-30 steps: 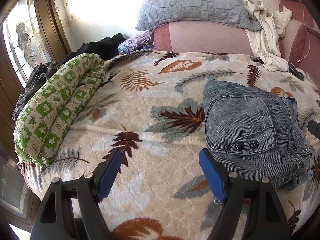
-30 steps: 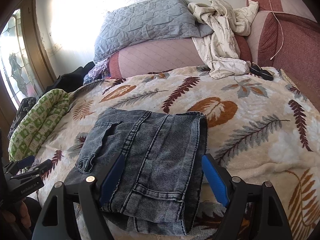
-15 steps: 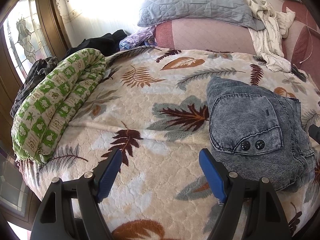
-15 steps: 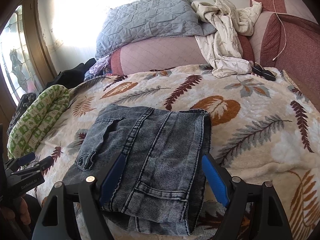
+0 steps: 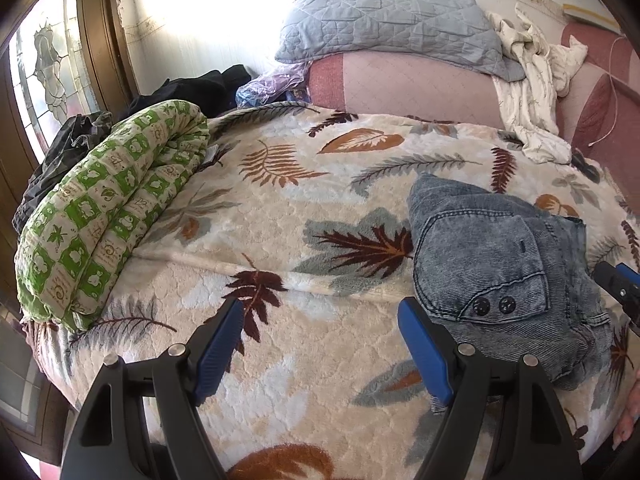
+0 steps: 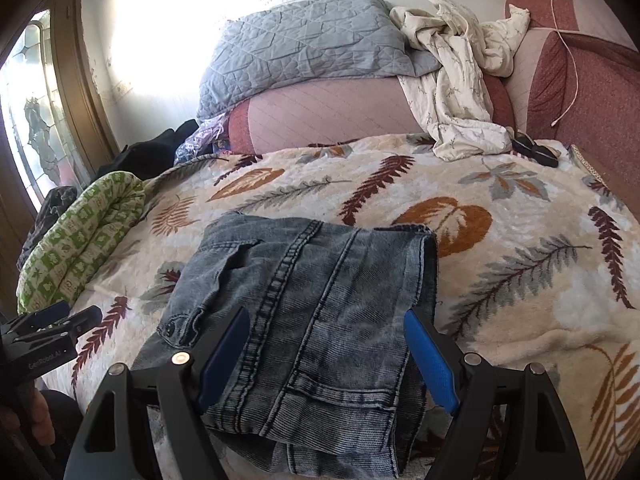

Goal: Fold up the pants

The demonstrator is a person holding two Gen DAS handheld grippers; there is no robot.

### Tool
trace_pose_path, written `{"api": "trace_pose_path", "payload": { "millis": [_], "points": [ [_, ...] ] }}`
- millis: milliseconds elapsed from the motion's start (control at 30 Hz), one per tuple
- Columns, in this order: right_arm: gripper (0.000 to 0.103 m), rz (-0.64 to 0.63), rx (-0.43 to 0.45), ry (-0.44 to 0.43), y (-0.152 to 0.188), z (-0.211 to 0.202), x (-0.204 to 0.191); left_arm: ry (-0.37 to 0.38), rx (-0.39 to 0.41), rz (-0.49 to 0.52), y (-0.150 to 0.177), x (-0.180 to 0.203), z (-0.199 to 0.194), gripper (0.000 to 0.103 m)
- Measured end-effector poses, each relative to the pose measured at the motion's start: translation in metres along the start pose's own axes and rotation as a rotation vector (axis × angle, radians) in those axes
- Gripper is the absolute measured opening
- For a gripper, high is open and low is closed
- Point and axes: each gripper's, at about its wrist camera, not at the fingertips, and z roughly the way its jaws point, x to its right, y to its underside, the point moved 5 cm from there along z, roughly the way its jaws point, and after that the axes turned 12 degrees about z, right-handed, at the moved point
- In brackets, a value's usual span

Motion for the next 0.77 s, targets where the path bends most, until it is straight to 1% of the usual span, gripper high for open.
{"api": "trace_pose_path", "payload": {
  "millis": [100, 233, 367, 500, 600, 700, 767],
  "points": [
    [0.082, -0.031, 0.033, -0.013, -0.005, -0.004, -0.011, 0.024, 0.025, -0.004, -0.004, -0.005, -0.009, 0.080],
    [0.082, -0.080, 0.063, -0.040, -0.009, -0.010, -0.029, 0.001, 0.076, -0.009, -0.012, -0.017, -0.026, 0.080],
    [0.082, -0.109, 0.066, -0.066, -0.015, -0.014, -0.044, -0.016, 0.107, -0.024, -0.017, -0.030, -0.039, 0.080],
    [0.082, -0.150, 0.097, -0.062, -0.027, -0.021, -0.055, -0.002, 0.127, -0.042, -0.020, -0.037, -0.046, 0.080],
    [0.082, -0.162, 0.117, -0.059, -0.037, -0.026, -0.056, 0.008, 0.140, -0.053, -0.021, -0.039, -0.051, 0.080],
    [0.082, -0.145, 0.143, -0.056, -0.051, -0.034, -0.048, 0.026, 0.150, -0.076, -0.023, -0.042, -0.054, 0.080],
    [0.082, -0.134, 0.162, -0.035, -0.060, -0.039, -0.035, 0.060, 0.152, -0.092, -0.025, -0.042, -0.054, 0.087]
  ]
}}
